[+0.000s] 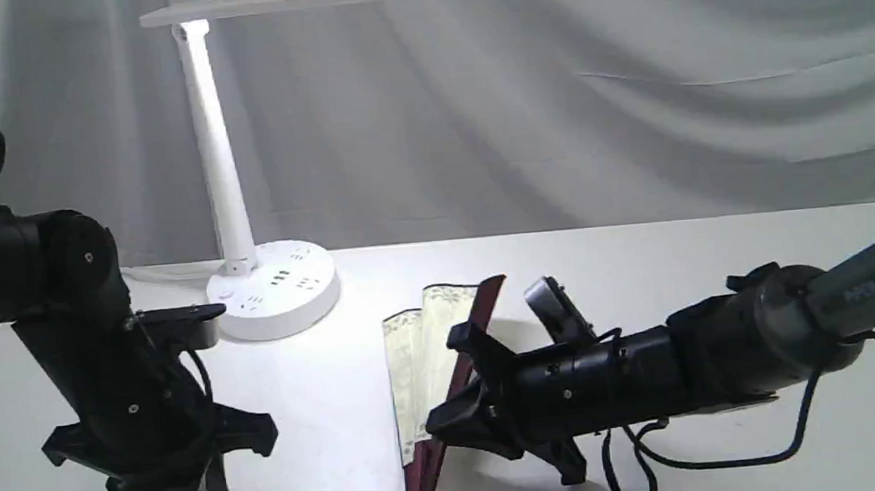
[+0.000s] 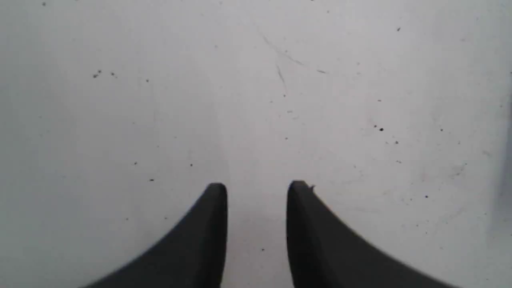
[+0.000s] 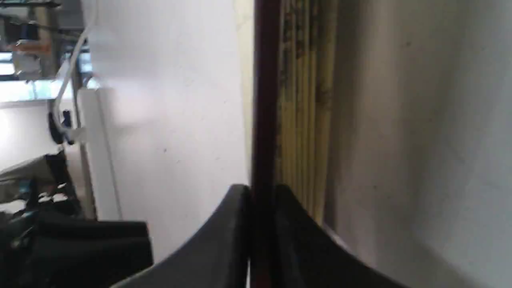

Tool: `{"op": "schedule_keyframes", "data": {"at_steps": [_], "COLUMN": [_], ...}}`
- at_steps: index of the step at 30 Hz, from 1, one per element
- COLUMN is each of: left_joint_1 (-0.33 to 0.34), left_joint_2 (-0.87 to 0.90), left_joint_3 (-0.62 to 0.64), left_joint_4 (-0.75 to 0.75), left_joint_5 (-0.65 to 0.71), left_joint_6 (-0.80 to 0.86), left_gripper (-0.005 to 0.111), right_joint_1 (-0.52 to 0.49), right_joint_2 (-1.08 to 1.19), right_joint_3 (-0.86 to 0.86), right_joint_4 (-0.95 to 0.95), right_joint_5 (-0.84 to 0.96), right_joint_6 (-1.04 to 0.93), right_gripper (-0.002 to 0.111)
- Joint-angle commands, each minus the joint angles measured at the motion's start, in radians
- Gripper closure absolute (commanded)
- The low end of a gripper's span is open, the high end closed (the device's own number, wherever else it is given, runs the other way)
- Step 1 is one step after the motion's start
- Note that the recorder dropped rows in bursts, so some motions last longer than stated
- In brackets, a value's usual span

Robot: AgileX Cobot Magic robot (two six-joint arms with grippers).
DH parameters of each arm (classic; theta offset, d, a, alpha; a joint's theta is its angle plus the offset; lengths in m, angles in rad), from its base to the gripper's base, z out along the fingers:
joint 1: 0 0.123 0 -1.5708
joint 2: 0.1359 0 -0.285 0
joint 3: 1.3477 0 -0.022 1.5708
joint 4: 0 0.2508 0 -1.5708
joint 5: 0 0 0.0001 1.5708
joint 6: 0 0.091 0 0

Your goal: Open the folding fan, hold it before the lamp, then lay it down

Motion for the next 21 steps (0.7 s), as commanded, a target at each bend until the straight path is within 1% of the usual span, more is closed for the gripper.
{"op": "schedule_keyframes", "data": {"at_steps": [1, 4, 9, 13, 16, 21], "left_joint_1": [0.002, 0.002, 0.002, 0.002, 0.002, -0.019], "left_joint_2": [-0.015, -0.015, -0.015, -0.015, -0.015, -0.026], "left_joint_3": [0.003, 0.003, 0.003, 0.003, 0.003, 0.003], "left_joint_4": [0.01, 0.01, 0.005, -0.063, -0.124, -0.123], "left_joint_5": [-0.003, -0.003, -0.033, -0.054, -0.062, -0.089], "left_joint_6": [0.007, 0.034, 0.211, 0.221, 0.252, 0.315], "left_gripper": [0.082, 0.082, 0.082, 0.082, 0.082, 0.082], "right_joint_1": [-0.055, -0.086, -0.129, -0.16, -0.177, -0.209], "right_joint_2": [-0.004, -0.004, -0.004, -0.004, -0.014, -0.04], "right_joint_3": [0.005, 0.005, 0.007, 0.007, 0.014, 0.074], "right_joint_4": [-0.004, -0.004, -0.004, -0.005, -0.052, -0.075], "right_joint_5": [0.194, 0.297, 0.417, 0.417, 0.417, 0.417], "right_joint_6": [-0.051, -0.087, -0.096, -0.126, -0.123, -0.142], "right_gripper": [0.108, 0.108, 0.108, 0.108, 0.108, 0.108]}}
